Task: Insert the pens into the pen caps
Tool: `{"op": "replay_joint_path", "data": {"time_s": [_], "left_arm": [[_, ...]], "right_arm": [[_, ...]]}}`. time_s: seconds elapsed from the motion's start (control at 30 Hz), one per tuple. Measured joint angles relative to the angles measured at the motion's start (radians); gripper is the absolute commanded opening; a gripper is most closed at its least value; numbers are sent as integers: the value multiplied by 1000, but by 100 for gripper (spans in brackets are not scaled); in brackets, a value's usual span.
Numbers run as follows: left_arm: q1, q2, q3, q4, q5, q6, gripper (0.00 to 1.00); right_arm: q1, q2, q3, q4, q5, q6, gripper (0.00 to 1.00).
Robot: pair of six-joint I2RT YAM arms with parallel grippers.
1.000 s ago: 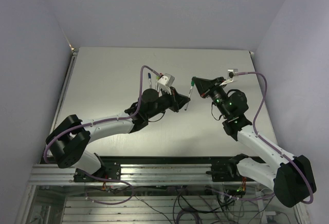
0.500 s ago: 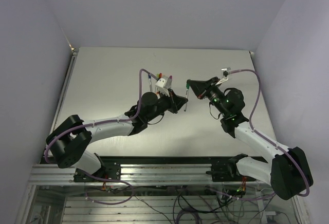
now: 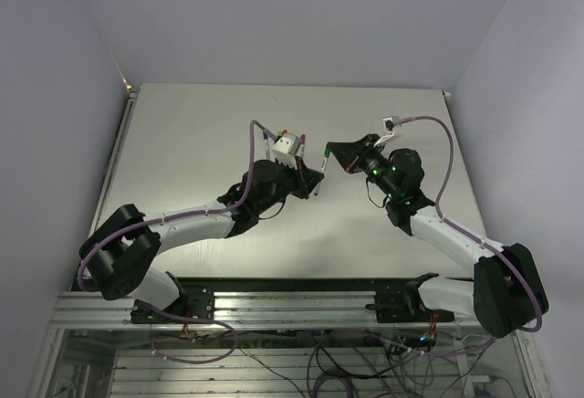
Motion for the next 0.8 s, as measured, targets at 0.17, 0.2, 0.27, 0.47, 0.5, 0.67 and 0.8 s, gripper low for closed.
{"op": "replay_joint_path", "data": {"time_s": [0.17,0.2,0.27,0.47,0.5,0.67,0.8], "left_arm": [[6,11,37,-37,6,4,7],[8,13,46,-42,7,4,7],[13,13,57,-45,9,4,7],[25,25,67,-46,-3,3,7],[29,31,67,-47,-9,3,7],[39,75,66,-75,-63,-6,7],[62,100,65,-100,-93,-11,7]], "right_arm": [[0,3,27,-16,17,-4,0],[1,3,37,-19,22,-7,0],[3,3,58,-23,29,-15,9],[14,-14,138,-141,68,-58,37],[16,-25,145,-156,77,-67,39],[17,-151,156,-224,168,-122,43],[17,-256,153,-261,256,-161,43]]}}
